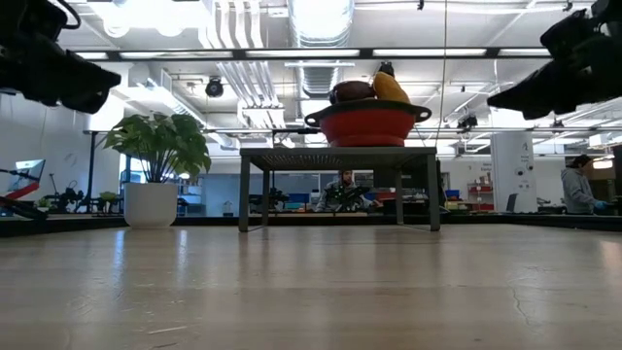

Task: Pick & Place Fruit
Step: Return to Home Position

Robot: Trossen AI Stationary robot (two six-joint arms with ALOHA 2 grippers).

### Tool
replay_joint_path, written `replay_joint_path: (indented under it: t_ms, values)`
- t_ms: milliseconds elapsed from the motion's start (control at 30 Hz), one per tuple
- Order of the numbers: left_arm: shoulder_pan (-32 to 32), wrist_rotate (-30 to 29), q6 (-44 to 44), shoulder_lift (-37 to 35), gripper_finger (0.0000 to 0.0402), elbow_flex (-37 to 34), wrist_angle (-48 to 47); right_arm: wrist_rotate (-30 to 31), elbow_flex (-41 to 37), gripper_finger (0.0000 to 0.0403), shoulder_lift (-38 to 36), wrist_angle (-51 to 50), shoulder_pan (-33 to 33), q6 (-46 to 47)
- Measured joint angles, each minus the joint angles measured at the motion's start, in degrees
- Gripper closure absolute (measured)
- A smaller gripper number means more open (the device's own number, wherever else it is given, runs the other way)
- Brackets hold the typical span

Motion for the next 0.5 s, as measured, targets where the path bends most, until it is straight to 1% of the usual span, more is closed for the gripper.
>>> replay_joint_path:
  t_ms: [200, 333, 500]
  values:
    - [-0.01, -0.76, -2.05, 0.00, 0.0396, 0.00, -1.28, 0.33, -0.59, 0.0394, 0.11, -0.49, 0.02, 1.85]
    - [-0.01, -1.02, -5.69, 0.00, 0.0396, -0.01, -2.43, 3.73, -0.73, 0.0394, 0.11, -0.47, 0.01, 5.27]
    - [-0.01, -1.12, -6.09, 0.00, 0.0396, -0.09, -4.43, 4.46, -0.91, 0.0394, 0.11, -0.47, 0.00, 2.24]
